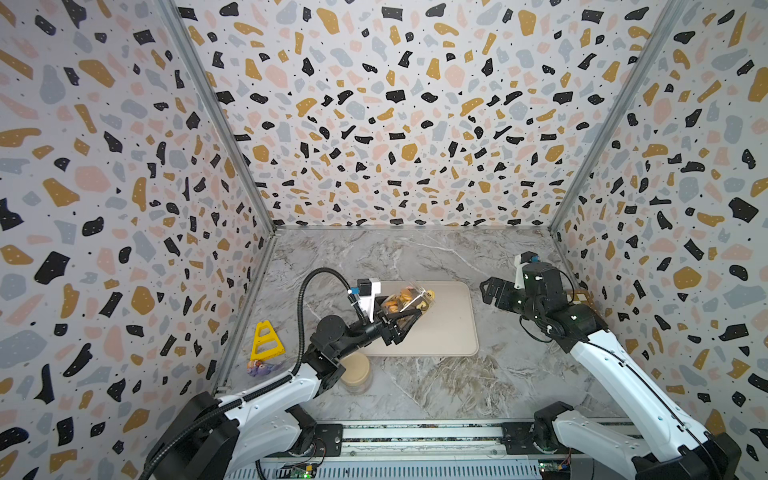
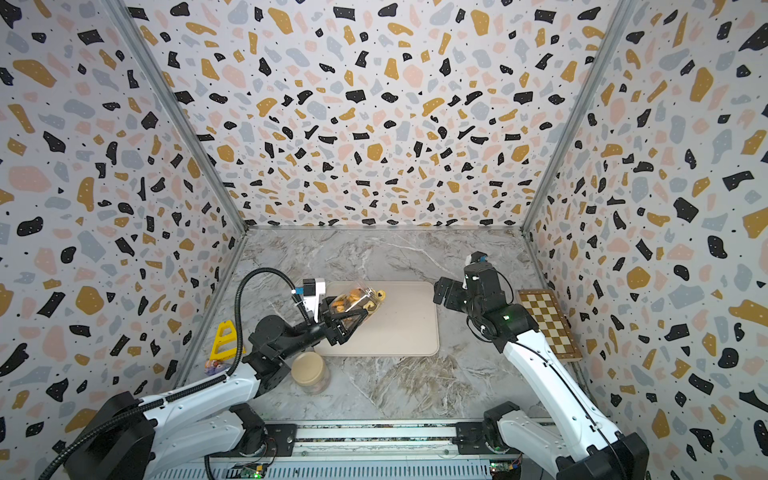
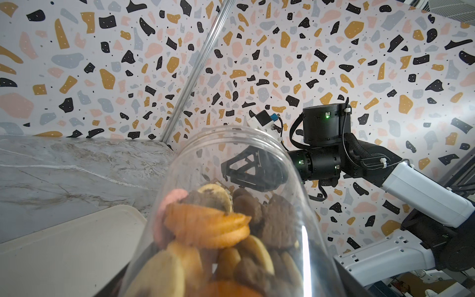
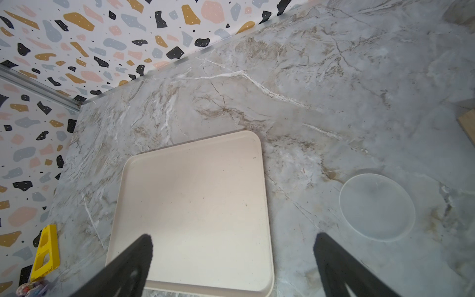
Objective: Pour the cookies out of the jar
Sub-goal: Pour the cookies in the jar onto the tray.
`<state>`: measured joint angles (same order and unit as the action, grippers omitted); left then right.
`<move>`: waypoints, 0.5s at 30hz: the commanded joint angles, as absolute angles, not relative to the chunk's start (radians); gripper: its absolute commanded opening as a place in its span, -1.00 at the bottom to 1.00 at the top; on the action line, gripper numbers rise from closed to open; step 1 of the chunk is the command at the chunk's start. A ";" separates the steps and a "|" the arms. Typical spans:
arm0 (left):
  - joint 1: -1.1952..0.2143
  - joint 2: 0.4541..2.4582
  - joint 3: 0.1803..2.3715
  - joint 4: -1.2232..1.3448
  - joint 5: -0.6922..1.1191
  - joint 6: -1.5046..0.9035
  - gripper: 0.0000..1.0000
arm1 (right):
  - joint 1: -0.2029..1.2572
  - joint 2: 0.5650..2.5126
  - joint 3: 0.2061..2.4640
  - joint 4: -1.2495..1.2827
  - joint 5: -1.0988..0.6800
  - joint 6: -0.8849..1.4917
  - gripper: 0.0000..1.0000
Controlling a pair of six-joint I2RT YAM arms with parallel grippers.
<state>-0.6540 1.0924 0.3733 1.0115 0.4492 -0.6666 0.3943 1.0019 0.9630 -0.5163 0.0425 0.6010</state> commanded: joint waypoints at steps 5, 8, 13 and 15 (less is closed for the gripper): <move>-0.600 1.214 0.422 1.235 0.581 -0.648 -1.00 | 0.377 0.956 0.935 -0.583 0.012 0.600 0.99; -0.565 1.223 0.435 1.209 0.614 -0.621 -1.00 | 0.373 0.944 0.926 -0.592 0.004 0.604 0.99; -0.532 1.225 0.475 1.074 0.696 -0.489 -1.00 | 0.365 0.921 0.898 -0.595 -0.009 0.615 0.99; -0.532 1.243 0.474 1.051 0.701 -0.452 -1.00 | 0.360 0.911 0.886 -0.594 -0.015 0.618 0.99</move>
<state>-0.5339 1.2415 0.4362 1.0172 0.6365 -0.5560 0.3676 0.9363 0.8944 -0.5724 -0.0013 0.6064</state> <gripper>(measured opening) 0.812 0.996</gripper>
